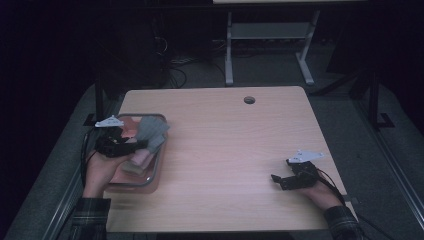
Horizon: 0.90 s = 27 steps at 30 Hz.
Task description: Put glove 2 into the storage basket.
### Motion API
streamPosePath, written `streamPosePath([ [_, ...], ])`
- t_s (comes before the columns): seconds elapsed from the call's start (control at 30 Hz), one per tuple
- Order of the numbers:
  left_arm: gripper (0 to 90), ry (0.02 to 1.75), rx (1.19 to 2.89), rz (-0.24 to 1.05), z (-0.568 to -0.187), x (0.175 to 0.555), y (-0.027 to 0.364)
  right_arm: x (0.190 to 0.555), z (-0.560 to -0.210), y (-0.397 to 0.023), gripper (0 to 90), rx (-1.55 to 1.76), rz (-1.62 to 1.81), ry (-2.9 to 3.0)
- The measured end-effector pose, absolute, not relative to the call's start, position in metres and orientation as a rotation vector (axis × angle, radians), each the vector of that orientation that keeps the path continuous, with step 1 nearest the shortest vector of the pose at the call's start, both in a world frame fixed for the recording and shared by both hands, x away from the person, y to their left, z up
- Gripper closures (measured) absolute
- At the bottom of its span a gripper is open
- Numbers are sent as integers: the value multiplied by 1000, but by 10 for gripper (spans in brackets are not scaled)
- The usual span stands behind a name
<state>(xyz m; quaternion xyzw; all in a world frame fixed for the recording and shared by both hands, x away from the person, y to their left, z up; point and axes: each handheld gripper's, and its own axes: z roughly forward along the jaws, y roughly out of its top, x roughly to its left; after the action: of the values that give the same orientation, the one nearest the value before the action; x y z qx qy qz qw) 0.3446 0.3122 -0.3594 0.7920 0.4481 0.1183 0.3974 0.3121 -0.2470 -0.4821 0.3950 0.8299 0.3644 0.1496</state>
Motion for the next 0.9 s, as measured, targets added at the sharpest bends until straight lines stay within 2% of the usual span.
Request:
streamPosePath([
  [0.17,674,1206,2025,263,-379,351,326,312,-482,-247,140,1136,1047,2384],
  [0.23,636,1249,2036,259,-387,355,325,312,-482,-247,140,1134,1046,2383],
  [0.3,540,1281,2052,272,-391,357,326,312,-482,-247,140,1132,1047,2383],
  [0.43,269,1301,2037,345,-387,357,329,312,-482,-247,139,1132,1046,2382],
  [0.53,200,1296,2013,390,-377,355,331,312,-482,-247,139,1135,1047,2384],
  [0.7,192,1227,1996,384,-365,351,321,312,-482,-247,139,1136,1047,2385],
  [0.9,187,1056,2019,302,-357,347,279,312,-482,-247,139,1136,1047,2385],
])
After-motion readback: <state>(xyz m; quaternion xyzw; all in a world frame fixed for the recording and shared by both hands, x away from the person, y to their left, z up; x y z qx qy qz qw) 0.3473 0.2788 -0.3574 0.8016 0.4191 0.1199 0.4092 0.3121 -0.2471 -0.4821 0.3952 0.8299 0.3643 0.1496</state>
